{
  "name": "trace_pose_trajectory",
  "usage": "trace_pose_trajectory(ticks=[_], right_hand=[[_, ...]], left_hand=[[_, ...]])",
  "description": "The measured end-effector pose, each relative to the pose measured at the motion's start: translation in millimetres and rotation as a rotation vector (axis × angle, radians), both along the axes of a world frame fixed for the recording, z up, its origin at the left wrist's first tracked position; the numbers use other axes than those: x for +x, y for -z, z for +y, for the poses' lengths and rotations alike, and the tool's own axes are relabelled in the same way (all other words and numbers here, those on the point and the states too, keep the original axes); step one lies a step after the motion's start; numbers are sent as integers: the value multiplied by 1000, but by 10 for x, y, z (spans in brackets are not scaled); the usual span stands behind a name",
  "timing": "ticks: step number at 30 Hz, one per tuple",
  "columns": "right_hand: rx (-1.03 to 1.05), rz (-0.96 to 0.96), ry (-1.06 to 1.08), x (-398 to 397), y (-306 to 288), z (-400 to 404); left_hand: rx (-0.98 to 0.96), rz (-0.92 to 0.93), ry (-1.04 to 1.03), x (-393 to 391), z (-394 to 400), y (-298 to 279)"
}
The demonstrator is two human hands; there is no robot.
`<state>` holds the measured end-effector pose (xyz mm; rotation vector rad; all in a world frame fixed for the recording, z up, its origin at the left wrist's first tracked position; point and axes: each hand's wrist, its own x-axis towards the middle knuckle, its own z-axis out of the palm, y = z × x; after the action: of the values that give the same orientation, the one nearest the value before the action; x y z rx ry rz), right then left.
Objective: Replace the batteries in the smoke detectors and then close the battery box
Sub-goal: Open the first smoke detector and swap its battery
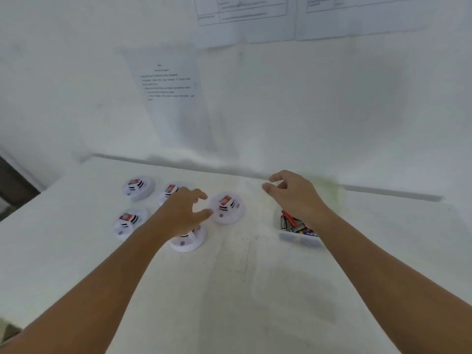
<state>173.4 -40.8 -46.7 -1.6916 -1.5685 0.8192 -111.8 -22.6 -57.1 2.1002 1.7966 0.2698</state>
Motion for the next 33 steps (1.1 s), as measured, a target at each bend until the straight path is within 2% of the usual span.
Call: trace_pose_trajectory(ticks=[3, 5, 9, 15, 17, 18, 21, 24, 28, 33], right_hand=[[-107, 39, -132, -565, 28, -55], [-202, 77, -200, -908, 125, -64], [-355, 125, -235, -1394, 321, -93], [-354, 170, -149, -1581, 449, -161], [-359, 263, -111, -1596, 414, -194], [-370, 324, -104, -1606, 375, -215], [-413, 516, -144, -1650, 184, -272], [-379, 673, -243, -1704, -39, -299], [-267, 573, -366, -1778, -170, -317], [-141, 455, -444, -1846, -194, -309]], left_hand=[[-180, 187, 25, -419, -205, -14], [-260, 234, 70, -548, -279, 11], [-263, 210, 120, -573, -263, 92], [-222, 241, 133, -604, -211, 186], [-198, 128, 109, -644, -229, 187], [-189, 1, 84, -668, -245, 171], [-202, -544, 7, -742, -308, 86], [-226, -863, 17, -838, -367, 4], [-203, -1056, 36, -928, -397, -115], [-165, -990, 134, -953, -451, -215]])
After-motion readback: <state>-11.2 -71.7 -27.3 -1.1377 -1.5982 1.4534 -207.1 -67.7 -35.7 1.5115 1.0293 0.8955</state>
